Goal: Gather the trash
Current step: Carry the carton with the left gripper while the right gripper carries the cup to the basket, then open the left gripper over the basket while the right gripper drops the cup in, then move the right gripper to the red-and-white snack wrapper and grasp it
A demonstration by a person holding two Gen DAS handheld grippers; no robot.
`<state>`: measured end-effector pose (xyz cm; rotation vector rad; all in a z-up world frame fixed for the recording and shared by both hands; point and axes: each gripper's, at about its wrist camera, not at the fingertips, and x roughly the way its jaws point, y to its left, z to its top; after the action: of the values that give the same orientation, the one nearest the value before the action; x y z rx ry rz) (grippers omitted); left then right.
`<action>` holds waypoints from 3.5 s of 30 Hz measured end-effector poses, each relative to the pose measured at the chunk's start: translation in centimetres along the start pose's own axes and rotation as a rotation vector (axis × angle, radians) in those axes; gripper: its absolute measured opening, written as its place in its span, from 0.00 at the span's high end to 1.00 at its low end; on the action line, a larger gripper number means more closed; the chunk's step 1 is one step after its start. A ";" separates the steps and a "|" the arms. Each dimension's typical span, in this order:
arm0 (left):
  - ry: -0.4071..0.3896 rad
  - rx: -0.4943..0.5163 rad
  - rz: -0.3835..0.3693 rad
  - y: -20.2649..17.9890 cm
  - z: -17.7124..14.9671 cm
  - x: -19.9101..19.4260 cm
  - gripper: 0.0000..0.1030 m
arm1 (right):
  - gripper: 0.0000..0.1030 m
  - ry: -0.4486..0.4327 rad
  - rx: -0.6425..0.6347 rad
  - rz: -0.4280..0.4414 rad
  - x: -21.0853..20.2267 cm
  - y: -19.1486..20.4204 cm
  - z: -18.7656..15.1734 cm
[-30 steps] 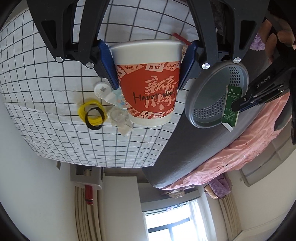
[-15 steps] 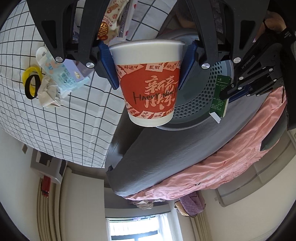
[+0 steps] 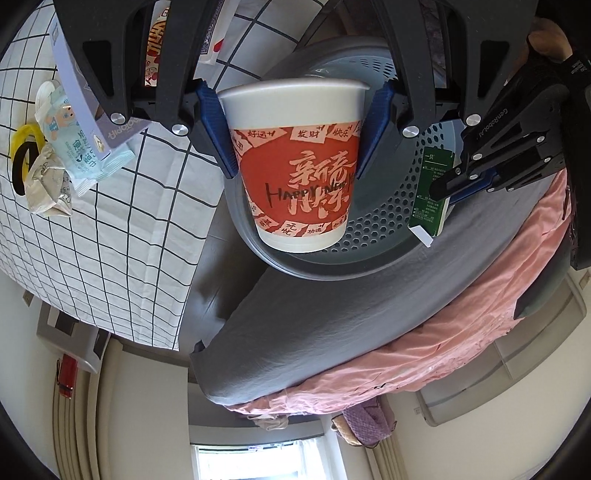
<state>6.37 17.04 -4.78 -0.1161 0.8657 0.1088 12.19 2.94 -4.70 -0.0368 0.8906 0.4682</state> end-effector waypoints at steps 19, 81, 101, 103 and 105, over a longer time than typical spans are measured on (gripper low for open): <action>-0.017 -0.052 0.039 1.2 0.2 -0.2 0.53 | 0.30 -0.029 -0.015 -0.005 -0.1 0.1 0.3; -0.074 0.041 -0.007 -5.4 -3.7 -4.5 0.27 | 0.17 -0.044 0.180 -0.212 -11.8 -7.5 -8.4; -0.082 0.026 -0.023 -5.0 -4.2 -4.5 0.27 | 0.37 0.111 0.233 -0.281 -5.4 -7.2 -11.0; -0.082 0.021 -0.031 -5.0 -4.2 -4.5 0.27 | 0.37 0.119 0.230 -0.279 -5.2 -7.2 -11.1; -0.081 0.020 -0.036 -5.0 -4.2 -4.5 0.27 | 0.37 0.128 0.216 -0.281 -4.9 -7.0 -11.0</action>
<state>1.05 11.28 -3.71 -0.1080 0.7836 0.0709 4.25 -7.62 -9.13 0.0060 1.0400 0.1071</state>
